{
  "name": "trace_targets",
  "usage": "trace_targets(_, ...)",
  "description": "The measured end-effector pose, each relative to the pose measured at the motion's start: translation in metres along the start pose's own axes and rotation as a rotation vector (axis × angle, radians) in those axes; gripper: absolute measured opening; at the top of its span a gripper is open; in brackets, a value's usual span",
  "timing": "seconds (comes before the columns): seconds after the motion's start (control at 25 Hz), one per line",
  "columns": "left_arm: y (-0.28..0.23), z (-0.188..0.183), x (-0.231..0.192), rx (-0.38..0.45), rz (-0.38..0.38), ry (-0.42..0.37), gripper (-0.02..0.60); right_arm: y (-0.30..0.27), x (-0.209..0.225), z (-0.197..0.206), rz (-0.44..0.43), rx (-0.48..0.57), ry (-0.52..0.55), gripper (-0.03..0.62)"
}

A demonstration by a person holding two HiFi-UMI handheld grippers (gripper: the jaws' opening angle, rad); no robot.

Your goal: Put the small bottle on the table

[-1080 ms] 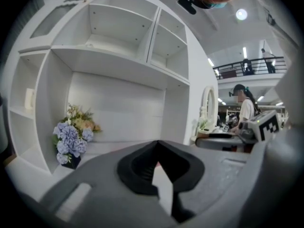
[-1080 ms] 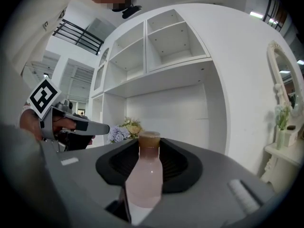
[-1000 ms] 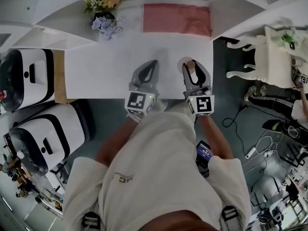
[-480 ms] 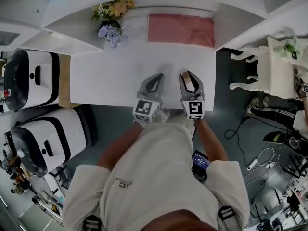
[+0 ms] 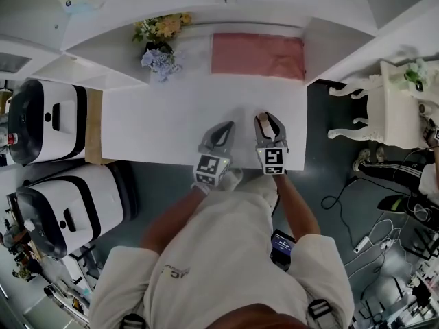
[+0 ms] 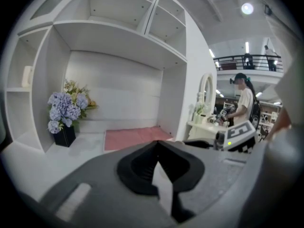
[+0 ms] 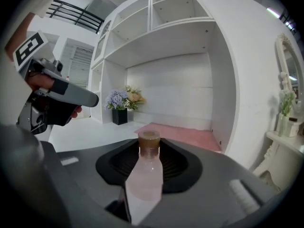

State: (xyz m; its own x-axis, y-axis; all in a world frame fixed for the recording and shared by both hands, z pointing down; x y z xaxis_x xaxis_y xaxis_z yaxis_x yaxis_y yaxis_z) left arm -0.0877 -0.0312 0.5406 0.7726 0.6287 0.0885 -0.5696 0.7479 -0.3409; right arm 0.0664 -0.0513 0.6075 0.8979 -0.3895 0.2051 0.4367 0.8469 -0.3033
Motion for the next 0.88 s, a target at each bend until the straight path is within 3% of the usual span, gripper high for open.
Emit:
trace_targets(0.28,-0.002,0.008,0.005,-0.062,0.020,-0.011,0.000,-0.019,0.004,0.012,-0.012,-0.014,0.012,0.137)
trace_targets(0.88,-0.002,0.010,-0.001,-0.070,0.005,-0.002,0.000,-0.036,0.011,0.031,-0.015,0.028,0.046,0.135)
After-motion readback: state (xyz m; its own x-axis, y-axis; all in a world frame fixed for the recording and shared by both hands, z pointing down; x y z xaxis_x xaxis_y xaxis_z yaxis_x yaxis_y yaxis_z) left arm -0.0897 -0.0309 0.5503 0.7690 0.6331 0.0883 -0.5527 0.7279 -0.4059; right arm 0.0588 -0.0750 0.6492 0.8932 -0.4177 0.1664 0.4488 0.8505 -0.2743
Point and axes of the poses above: the fingertips, and each gripper's own axes: y backward along the fingers, x to its right, z out of its underside, the point moved 7 cm from there along y, backward along the fingers, and after that the axes turned 12 degrees about -y, right-handed, at the moved point
